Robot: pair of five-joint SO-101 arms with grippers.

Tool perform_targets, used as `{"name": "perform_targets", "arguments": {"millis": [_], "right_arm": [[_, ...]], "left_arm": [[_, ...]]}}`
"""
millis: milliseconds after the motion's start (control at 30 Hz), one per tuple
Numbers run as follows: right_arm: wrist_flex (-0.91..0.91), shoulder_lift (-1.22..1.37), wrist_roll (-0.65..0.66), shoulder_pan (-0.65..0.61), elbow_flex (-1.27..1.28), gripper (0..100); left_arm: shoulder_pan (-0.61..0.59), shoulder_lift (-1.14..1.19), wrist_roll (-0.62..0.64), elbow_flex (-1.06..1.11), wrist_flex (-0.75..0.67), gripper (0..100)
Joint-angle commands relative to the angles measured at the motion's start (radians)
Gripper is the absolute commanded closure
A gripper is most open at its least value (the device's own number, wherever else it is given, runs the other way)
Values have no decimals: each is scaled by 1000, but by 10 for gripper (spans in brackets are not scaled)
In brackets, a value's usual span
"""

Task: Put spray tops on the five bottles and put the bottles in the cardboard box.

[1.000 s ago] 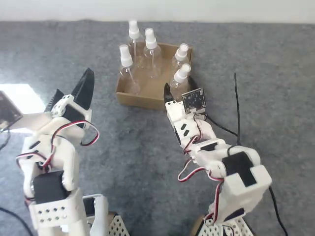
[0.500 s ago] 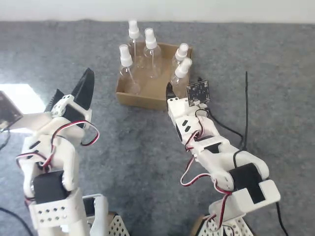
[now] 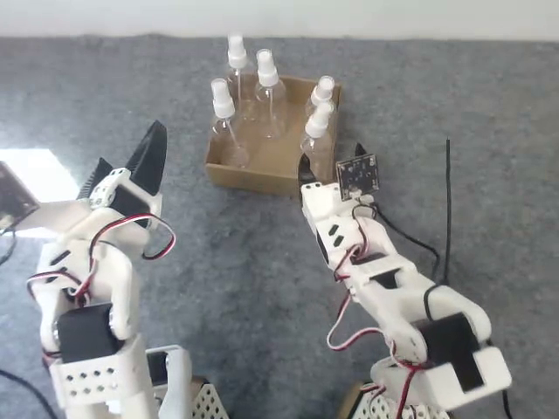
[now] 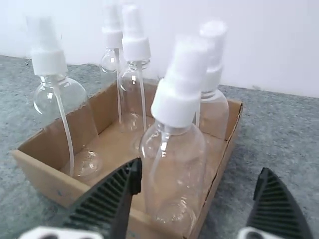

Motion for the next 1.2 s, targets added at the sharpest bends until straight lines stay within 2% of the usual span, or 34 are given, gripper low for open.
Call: {"name": "perform_targets", "arguments": {"millis": [0, 133, 300, 367, 567, 667, 733, 933, 1167], "right_arm": [[5, -114, -2, -10, 31, 683], [7, -165, 2, -33, 81, 684], [7, -237, 104, -71, 153, 686], [7, -268, 110, -71, 170, 723], [7, -389, 114, -67, 222, 915], [16, -456, 114, -67, 256, 946], [88, -507, 114, -67, 259, 952], [352, -734, 107, -65, 259, 965], [634, -1027, 106, -65, 259, 992]], "left_arm": [[-2, -12, 11, -7, -25, 673], [-2, -12, 11, -7, -25, 673], [-2, -12, 11, -7, -25, 673], [-2, -12, 11, -7, -25, 673], [-2, -12, 11, -7, -25, 673], [-2, -12, 11, -7, -25, 673], [0, -12, 11, -7, -25, 678], [6, -12, -21, -10, -74, 858], [9, -12, -121, -33, -89, 990]]}}
